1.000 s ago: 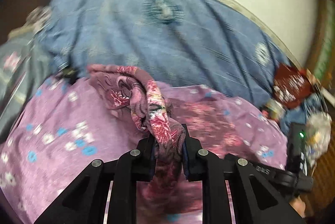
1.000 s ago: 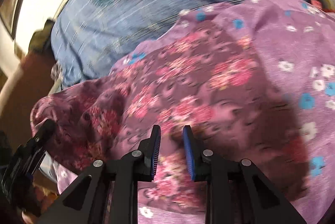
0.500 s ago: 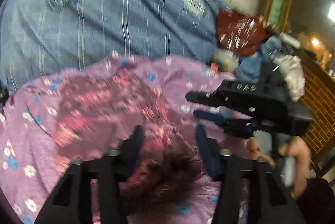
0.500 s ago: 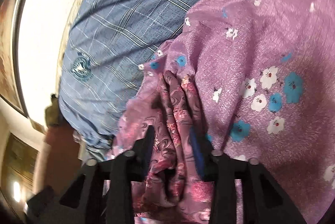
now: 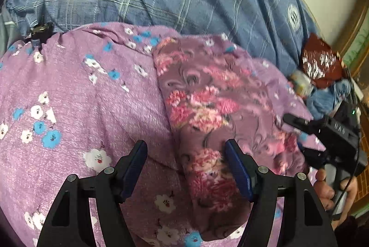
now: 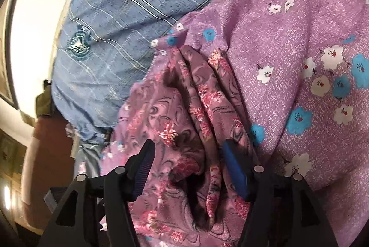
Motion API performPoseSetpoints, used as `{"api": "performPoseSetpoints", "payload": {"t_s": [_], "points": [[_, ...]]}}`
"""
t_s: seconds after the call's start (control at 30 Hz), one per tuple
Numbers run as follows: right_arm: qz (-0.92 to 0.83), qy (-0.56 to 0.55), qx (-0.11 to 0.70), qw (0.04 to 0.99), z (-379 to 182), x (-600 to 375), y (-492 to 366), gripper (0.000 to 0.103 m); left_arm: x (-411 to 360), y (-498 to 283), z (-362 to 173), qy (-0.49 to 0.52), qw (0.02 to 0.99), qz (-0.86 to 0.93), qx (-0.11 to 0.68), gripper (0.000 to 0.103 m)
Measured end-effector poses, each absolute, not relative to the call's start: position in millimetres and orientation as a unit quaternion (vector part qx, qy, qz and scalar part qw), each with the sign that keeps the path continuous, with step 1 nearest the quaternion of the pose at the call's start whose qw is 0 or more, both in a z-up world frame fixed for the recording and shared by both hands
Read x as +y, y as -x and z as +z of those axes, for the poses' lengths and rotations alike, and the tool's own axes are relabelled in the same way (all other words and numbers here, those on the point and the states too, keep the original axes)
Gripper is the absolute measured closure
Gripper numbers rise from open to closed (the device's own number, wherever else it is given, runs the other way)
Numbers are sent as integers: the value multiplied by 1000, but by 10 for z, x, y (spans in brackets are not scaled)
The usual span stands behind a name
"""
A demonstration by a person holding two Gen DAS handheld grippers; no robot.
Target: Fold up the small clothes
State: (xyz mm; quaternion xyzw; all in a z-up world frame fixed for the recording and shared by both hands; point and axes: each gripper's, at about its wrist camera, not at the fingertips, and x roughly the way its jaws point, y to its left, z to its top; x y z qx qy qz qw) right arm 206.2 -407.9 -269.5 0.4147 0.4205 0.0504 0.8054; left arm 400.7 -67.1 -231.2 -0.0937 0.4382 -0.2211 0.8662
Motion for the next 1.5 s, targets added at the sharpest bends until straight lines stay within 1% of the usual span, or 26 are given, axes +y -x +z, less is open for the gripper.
{"api": "performPoseSetpoints", "payload": {"t_s": [0.07, 0.1, 0.13, 0.17, 0.23, 0.27, 0.43, 0.5, 0.57, 0.6, 0.63, 0.67, 0.7, 0.73, 0.77, 0.83, 0.87, 0.9, 1.07, 1.2, 1.23, 1.27, 1.3, 1.33, 1.37, 1.5], "points": [[46, -389, 427, 815, -2673, -3973, -2059, 39, -740, -4000, -2305, 81, 864, -228, 441, 35], [40, -367, 431, 823, -2659, -3898, -2061, 42, -752, -3993, -2288, 80, 865, -231, 438, 35], [33, -339, 435, 833, -2642, -3806, -2059, 59, -729, -4031, -2284, 80, 866, -232, 437, 35], [31, -319, 441, 838, -2640, -3744, -2056, 80, -731, -4041, -2277, 80, 867, -231, 435, 35], [21, -294, 431, 853, -2587, -3662, -1986, 88, -709, -4055, -2263, 88, 867, -229, 433, 35], [22, -294, 412, 862, -2517, -3655, -1920, 89, -701, -4074, -2265, 94, 867, -230, 432, 35], [6, -259, 329, 908, -2090, -3670, -1553, 91, -697, -4118, -2301, 100, 869, -238, 422, 35], [-12, -248, 314, 916, -1992, -3695, -1476, 91, -751, -4076, -2281, 91, 871, -246, 415, 35], [-17, -258, 333, 907, -2046, -3781, -1460, 90, -836, -4038, -2281, 74, 873, -251, 411, 34], [-5, -263, 367, 892, -2158, -3813, -1530, 90, -898, -4029, -2304, 61, 873, -251, 413, 34], [3, -265, 410, 873, -2315, -3826, -1615, 85, -940, -4030, -2333, 51, 873, -249, 416, 34], [0, -272, 452, 850, -2473, -3841, -1674, 77, -986, -4026, -2372, 37, 873, -242, 422, 34], [-9, -287, 475, 832, -2561, -3876, -1695, 77, -1019, -4019, -2402, 21, 873, -234, 428, 34], [-8, -312, 468, 827, -2544, -3955, -1687, 77, -1049, -4024, -2429, 12, 873, -230, 430, 34], [-11, -316, 457, 831, -2489, -3992, -1672, 74, -1064, -4026, -2435, 9, 874, -228, 430, 34], [-38, -296, 411, 861, -2243, -4080, -1647, 65, -1076, -4035, -2414, 13, 874, -228, 429, 34], [-40, -287, 391, 873, -2127, -4106, -1678, 64, -1095, -4051, -2405, 15, 873, -230, 429, 34], [-32, -283, 389, 876, -2076, -4108, -1722, 64, -1100, -4058, -2399, 16, 874, -229, 429, 34], [16, -258, 428, 866, -1972, -4005, -2373, 65, -1110, -4128, -2391, 31, 869, -230, 437, 34], [52, -275, 483, 829, -2239, -3848, -2986, 71, -1121, -4191, -2411, 29, 867, -230, 440, 31], [35, -267, 508, 818, -2385, -3816, -3175, 76, -1124, -4209, -2428, 28, 866, -231, 443, 31], [22, -259, 521, 813, -2489, -3786, -3268, 85, -1126, -4222, -2436, 27, 865, -231, 445, 31], [4, -251, 536, 806, -2633, -3789, -3392, 89, -1128, -4235, -2444, 27, 864, -232, 446, 31], [-8, -262, 545, 797, -2783, -3832, -3507, 98, -1132, -4249, -2451, 26, 863, -234, 448, 31], [-16, -271, 540, 796, -2840, -3872, -3570, 103, -1136, -4259, -2456, 23, 863, -234, 448, 31], [-48, -224, 539, 810, -2795, -3783, -3699, 103, -1137, -4266, -2456, 14, 863, -237, 446, 31]]}}
